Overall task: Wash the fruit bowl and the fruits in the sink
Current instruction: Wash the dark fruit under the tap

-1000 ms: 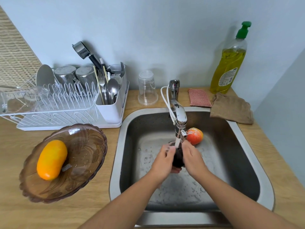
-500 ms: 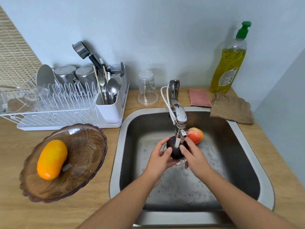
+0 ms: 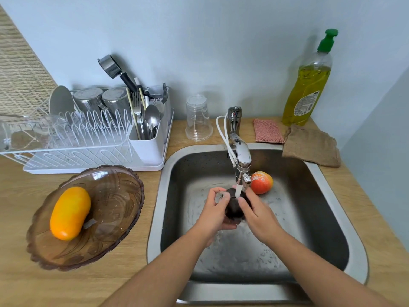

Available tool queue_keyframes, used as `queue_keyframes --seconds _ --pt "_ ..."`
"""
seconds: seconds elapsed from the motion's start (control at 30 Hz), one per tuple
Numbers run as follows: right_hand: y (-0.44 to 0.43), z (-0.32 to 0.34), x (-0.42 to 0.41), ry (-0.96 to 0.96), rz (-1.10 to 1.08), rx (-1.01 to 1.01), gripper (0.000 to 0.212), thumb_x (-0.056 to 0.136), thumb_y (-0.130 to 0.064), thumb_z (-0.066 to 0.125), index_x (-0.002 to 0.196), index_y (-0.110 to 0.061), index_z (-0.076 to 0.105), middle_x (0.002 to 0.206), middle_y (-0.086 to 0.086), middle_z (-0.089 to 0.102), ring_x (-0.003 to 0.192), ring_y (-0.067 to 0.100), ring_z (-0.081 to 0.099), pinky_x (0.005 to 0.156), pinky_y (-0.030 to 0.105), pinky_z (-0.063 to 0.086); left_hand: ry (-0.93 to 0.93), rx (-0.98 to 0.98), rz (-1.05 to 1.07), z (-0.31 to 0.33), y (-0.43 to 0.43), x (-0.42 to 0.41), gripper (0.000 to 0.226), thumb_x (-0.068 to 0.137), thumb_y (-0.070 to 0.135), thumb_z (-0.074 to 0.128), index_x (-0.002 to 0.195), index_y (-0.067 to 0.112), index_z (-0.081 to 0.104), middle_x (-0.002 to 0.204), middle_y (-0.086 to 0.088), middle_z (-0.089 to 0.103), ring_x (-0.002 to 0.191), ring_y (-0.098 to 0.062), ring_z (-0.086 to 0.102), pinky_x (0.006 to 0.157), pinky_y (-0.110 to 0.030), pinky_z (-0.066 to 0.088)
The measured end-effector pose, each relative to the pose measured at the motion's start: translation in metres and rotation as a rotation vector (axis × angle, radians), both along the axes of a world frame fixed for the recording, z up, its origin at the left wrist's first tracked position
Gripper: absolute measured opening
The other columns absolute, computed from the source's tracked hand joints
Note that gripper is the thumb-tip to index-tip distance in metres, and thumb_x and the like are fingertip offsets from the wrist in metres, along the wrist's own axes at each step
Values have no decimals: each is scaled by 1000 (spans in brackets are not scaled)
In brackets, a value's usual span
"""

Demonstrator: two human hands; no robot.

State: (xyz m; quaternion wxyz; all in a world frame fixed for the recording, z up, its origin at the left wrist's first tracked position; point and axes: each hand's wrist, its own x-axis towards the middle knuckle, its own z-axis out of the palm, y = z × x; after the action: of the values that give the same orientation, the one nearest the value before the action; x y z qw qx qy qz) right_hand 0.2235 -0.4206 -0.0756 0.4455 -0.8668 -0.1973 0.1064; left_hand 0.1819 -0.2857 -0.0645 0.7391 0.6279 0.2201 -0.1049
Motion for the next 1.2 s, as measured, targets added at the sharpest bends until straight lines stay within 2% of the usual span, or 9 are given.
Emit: queue_keyframes --seconds 0.13,0.27,0.43,0.57,0.63,0.7,0.83,1.07,1.2 --pt "0 -3 0 -159 65 -184 37 100 -38 33 131 -26 48 124 -7 51 110 14 52 86 33 46 26 0 7 2 0 2 11 101 37 41 107 30 47 111 -19 63 67 -27 68 53 -27 51" --pt "-2 -6 4 6 -5 -5 32 101 -31 37 129 -34 51 119 -12 53 109 7 51 88 25 40 19 -22 -33 4 1 0 12 101 32 43 111 31 49 113 -17 62 80 -33 69 63 -30 56" --pt "-6 -4 5 299 -117 321 39 99 -9 36 99 -43 56 103 -10 59 89 14 57 64 24 49 -50 -61 -58 -4 1 -5 30 96 4 49 116 25 52 128 -10 53 110 -32 63 92 -41 55" --pt "-9 -9 -1 266 -69 333 51 88 -3 44 103 -51 54 109 -13 57 99 20 57 78 35 53 -58 -140 -8 -7 4 -5 34 92 -8 47 115 16 50 133 -12 49 115 -36 59 91 -38 55" --pt "-11 -10 -5 137 -1 171 56 82 -11 52 111 -59 43 118 -18 49 104 13 53 81 26 51 -47 -198 11 -5 7 -6 31 94 -6 45 118 13 49 132 -16 51 112 -35 60 86 -35 57" --pt "-11 -10 -9 11 59 6 58 84 -16 60 126 -50 37 124 -18 40 111 6 47 81 16 46 -19 -228 29 -4 10 -7 30 97 -1 45 122 15 49 129 -17 53 105 -33 62 78 -31 58" --pt "-9 -6 -13 -101 116 -78 61 87 -31 63 140 -44 35 128 -17 37 113 -2 43 85 2 34 12 -147 1 -5 16 -10 25 100 17 45 121 27 53 123 -17 57 95 -29 66 75 -31 55" --pt "-3 -2 -18 -239 96 -86 48 82 -57 46 126 -43 54 122 -14 47 111 0 46 91 15 39 103 -39 13 1 20 -15 23 100 37 42 113 22 55 101 -11 61 65 -22 61 59 -27 48" --pt "1 -1 -24 -254 83 -24 37 84 -48 51 117 -32 57 115 -15 56 103 4 54 88 19 44 145 -29 25 6 22 -20 30 99 39 43 113 15 54 91 -12 60 58 -21 57 56 -27 49"
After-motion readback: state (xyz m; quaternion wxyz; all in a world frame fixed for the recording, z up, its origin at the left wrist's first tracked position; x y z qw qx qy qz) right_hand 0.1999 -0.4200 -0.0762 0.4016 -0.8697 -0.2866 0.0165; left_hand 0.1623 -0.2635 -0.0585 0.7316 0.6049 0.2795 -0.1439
